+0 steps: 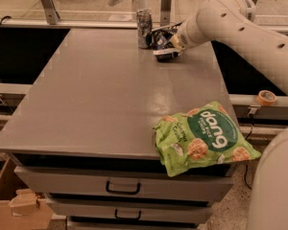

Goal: Move blue chip bag near redbull can

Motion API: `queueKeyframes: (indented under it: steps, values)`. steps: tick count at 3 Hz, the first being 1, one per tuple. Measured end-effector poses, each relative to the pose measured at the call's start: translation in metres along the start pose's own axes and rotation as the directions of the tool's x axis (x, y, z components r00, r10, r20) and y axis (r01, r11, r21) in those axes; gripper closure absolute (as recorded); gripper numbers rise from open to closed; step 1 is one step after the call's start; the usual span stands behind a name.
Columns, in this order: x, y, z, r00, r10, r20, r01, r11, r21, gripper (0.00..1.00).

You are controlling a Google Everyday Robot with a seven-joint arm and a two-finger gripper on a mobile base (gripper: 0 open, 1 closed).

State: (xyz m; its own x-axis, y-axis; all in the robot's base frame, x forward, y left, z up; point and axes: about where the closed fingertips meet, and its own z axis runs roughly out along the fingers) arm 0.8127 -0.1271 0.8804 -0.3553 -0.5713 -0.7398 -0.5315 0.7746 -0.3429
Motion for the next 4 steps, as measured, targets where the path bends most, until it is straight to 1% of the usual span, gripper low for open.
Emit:
queueKeyframes:
  steps: [1,2,3,4]
  values:
    - [-0.004,0.022,0.015,1.0,0.006,-0.009,-0.006,0.9982,-0.06,0.59]
    - [-0.006,0.029,0.021,1.0,0.006,-0.016,-0.007,0.9966,-0.082,0.36]
    - [-0.007,0.021,0.017,1.0,0.006,-0.016,-0.007,0.9977,-0.068,0.13]
    - [-0.009,0.01,0.007,1.0,-0.001,-0.012,0.0,0.999,-0.045,0.0]
